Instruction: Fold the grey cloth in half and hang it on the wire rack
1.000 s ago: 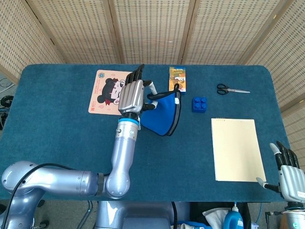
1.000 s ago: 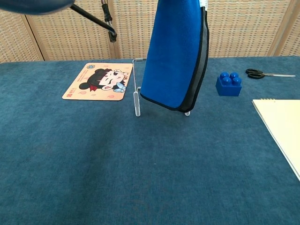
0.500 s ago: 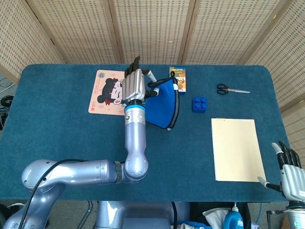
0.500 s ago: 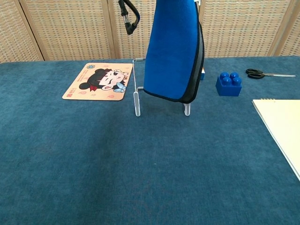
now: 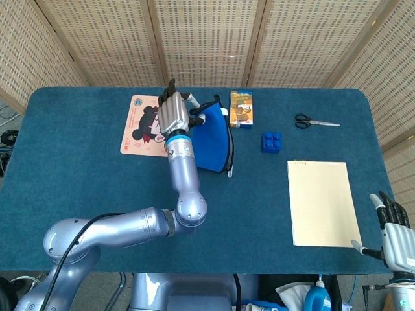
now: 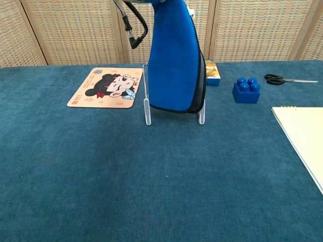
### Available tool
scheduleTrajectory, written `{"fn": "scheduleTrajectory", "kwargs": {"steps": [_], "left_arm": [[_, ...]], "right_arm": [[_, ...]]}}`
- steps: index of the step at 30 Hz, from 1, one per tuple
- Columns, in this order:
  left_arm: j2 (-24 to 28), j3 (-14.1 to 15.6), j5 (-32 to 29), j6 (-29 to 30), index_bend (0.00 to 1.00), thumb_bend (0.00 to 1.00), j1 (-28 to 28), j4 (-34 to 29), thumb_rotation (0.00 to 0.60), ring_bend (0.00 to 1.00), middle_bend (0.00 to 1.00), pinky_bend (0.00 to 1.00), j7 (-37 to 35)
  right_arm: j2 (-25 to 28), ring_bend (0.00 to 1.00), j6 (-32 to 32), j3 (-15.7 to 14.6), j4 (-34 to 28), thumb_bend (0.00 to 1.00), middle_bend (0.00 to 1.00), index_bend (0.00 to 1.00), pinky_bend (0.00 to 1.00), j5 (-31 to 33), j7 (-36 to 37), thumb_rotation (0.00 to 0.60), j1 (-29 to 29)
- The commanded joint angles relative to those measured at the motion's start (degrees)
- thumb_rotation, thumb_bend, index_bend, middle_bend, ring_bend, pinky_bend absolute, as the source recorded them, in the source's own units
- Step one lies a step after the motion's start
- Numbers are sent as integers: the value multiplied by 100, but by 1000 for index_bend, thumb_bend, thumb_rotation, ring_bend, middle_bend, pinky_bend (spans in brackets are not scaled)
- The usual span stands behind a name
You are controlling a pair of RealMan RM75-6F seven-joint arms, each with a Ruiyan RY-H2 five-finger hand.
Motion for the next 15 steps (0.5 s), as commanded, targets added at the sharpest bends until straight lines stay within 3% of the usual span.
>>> {"fn": "scheduleTrajectory", "kwargs": {"steps": [1, 15], "left_arm": [[-161, -35, -134, -319, 887, 536, -29, 461, 600, 0, 0, 0, -101], [-712, -123, -348, -1350, 886, 535, -308, 2188, 600, 0, 0, 0, -256]], "right_arm": [[-8, 0, -13, -1, 2, 0, 0, 0, 0, 13, -23, 600, 6], [-86, 0, -183, 48, 59, 0, 0, 0, 0, 248, -189, 600, 80]]}}
